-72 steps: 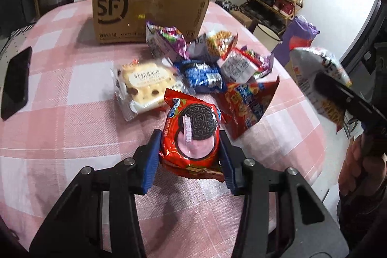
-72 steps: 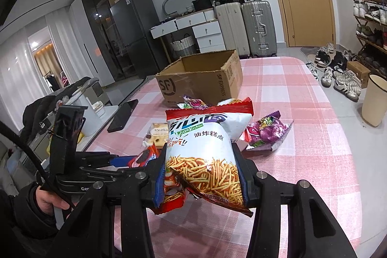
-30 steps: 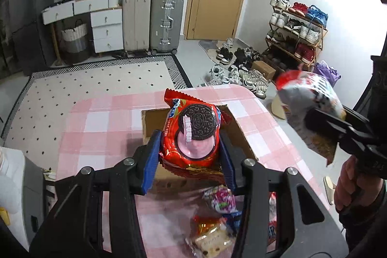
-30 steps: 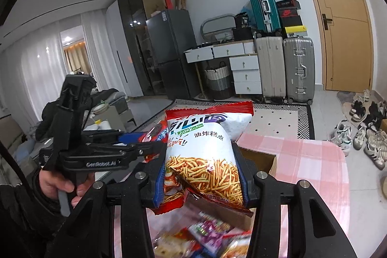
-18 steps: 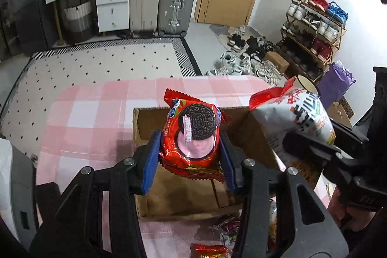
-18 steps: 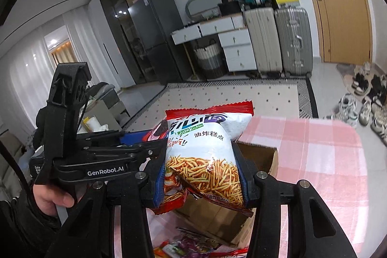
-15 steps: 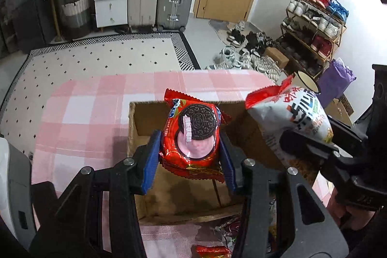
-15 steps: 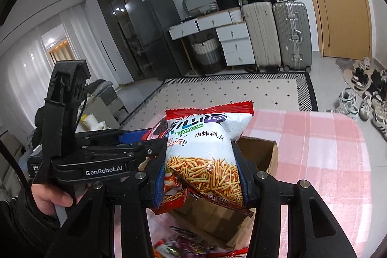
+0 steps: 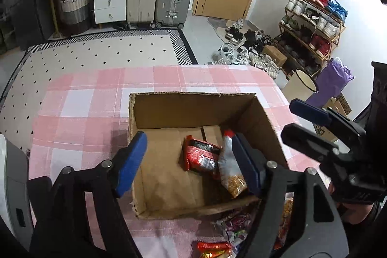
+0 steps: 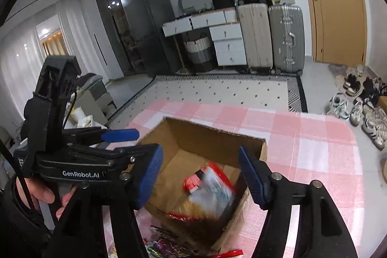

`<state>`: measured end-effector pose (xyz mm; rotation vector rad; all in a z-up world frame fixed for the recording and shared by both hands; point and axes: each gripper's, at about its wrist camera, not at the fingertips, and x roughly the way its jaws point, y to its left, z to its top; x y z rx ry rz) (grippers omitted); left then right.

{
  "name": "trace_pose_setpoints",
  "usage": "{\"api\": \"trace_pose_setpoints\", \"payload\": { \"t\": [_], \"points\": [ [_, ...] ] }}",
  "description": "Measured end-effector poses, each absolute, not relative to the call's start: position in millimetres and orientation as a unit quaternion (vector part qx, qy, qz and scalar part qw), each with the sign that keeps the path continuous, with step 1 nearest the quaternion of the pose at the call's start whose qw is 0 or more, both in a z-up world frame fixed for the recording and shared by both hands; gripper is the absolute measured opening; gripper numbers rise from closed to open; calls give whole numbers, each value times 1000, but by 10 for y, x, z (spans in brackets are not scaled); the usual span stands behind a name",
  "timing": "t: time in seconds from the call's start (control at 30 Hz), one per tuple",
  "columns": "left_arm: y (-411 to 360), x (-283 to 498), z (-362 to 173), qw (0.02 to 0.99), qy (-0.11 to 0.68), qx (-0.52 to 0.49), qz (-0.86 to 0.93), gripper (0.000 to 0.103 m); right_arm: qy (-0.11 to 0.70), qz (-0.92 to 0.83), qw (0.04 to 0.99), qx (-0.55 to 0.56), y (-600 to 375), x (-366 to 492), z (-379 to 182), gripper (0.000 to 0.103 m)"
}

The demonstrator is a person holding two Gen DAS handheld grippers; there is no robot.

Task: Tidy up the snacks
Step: 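Open both grippers to drop the Oreo pack and noodle bag into the box, then withdraw both grippers from the box back toward the snack pile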

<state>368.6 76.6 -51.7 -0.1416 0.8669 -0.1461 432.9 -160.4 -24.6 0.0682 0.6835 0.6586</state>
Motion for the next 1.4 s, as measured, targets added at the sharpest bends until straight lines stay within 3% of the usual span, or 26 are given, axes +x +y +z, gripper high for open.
{"api": "trace_pose_setpoints", "payload": {
  "t": [0.13, 0.3, 0.47, 0.73, 0.9, 1.4],
  "points": [
    [727, 3346, -339, 913, 398, -61, -69, 79, 313, 319, 894, 40, -1721, 4185, -99, 66],
    [692, 2883, -237, 922, 376, -57, -72, 79, 288, 320, 902, 44, -1845, 3887, 172, 67],
    [640, 2363, -102, 935, 345, -56, -65, 85, 260, 322, 909, 43, -1947, 3500, 390, 80],
    [568, 1715, 81, 944, 318, -53, -68, 90, 229, 321, 917, 58, -2106, 2860, 529, 85],
    [559, 1382, 112, 946, 311, -62, -66, 100, 219, 318, 920, 62, -2178, 2542, 555, 85],
    [428, 665, 133, 951, 282, -77, -102, 102, 196, 314, 926, 73, -2409, 1831, 544, 101]
  ]
}}
